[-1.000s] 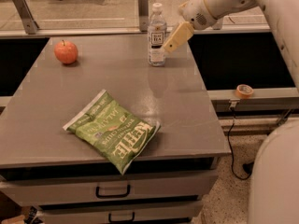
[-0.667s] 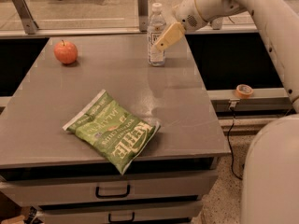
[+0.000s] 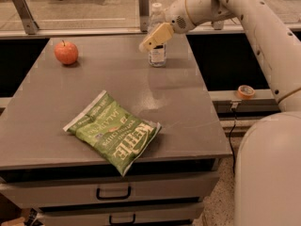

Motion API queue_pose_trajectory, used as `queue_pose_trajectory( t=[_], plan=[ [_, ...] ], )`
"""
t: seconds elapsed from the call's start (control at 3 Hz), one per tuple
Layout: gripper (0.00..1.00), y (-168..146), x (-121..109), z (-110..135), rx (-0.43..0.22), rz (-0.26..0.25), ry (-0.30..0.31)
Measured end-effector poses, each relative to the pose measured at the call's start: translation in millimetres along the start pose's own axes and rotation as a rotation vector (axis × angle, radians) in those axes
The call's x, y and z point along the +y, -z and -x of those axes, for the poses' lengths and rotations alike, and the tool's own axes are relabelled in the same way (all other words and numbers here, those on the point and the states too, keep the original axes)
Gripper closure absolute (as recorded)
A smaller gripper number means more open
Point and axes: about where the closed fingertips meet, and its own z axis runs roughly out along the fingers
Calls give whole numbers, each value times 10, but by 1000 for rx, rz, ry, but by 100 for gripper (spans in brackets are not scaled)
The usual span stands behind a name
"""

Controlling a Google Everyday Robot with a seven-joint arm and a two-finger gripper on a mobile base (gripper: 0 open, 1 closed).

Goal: Knock blue plastic bottle over

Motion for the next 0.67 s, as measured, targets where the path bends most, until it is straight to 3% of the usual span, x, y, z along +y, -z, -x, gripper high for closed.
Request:
queue_pose_trajectory(
  t=[0.67],
  plan=[
    [0,34,846,749,-163,203,109]
  ],
)
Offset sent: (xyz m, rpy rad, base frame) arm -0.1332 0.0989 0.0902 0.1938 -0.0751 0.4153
